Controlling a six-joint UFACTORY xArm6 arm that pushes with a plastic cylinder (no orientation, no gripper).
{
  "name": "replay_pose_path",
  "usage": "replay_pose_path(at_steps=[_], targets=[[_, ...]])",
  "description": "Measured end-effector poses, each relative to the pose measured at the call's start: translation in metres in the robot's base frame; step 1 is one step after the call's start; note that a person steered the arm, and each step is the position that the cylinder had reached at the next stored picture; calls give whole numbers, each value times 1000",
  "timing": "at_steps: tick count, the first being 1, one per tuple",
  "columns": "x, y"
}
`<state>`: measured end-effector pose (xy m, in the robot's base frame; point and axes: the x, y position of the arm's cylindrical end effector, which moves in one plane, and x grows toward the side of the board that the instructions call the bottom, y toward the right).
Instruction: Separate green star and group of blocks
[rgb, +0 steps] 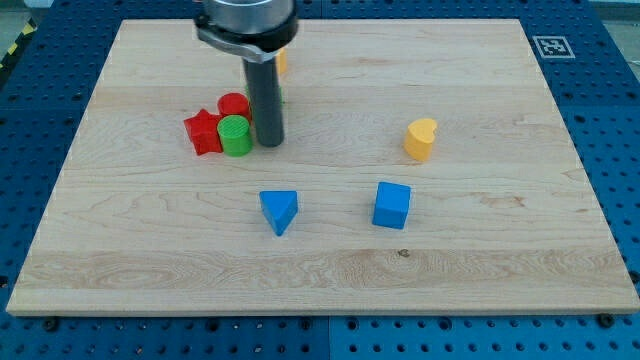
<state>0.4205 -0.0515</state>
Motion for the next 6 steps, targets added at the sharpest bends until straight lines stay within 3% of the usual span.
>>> replay_pose_path(at_steps=[2,3,4,6], targets=[[-68,32],[-99,10],[-110,-28],[-72,-4]])
